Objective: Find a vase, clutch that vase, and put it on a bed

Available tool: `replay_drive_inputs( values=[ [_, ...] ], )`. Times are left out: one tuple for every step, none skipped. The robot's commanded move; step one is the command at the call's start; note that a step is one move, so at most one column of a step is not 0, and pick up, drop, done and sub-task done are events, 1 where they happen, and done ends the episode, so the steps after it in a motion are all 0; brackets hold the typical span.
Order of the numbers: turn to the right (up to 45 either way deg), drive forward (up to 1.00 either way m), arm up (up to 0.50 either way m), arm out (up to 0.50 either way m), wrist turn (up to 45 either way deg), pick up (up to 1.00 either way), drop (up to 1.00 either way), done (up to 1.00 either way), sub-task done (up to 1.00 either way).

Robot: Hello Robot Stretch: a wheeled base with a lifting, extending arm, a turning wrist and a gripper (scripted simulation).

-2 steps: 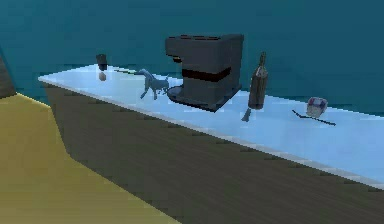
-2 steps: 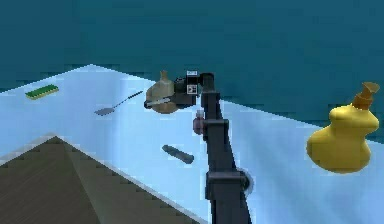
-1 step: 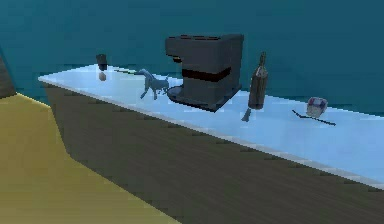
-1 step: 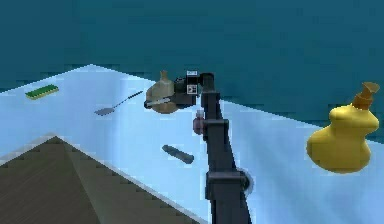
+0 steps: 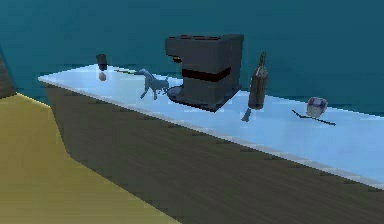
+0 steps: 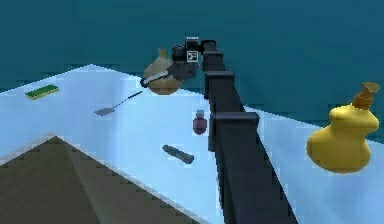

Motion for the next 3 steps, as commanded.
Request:
replay_drive_inputs(
  values=[
    [0.0,0.0,0.0,0.0,-45.0,0.0,0.0,0.0,0.0],
    [0.0,0.0,0.0,0.0,-45.0,0.0,0.0,0.0,0.0],
    [0.0,0.0,0.0,0.0,-6.0,0.0,0.0,0.0,0.0]
  ],
)
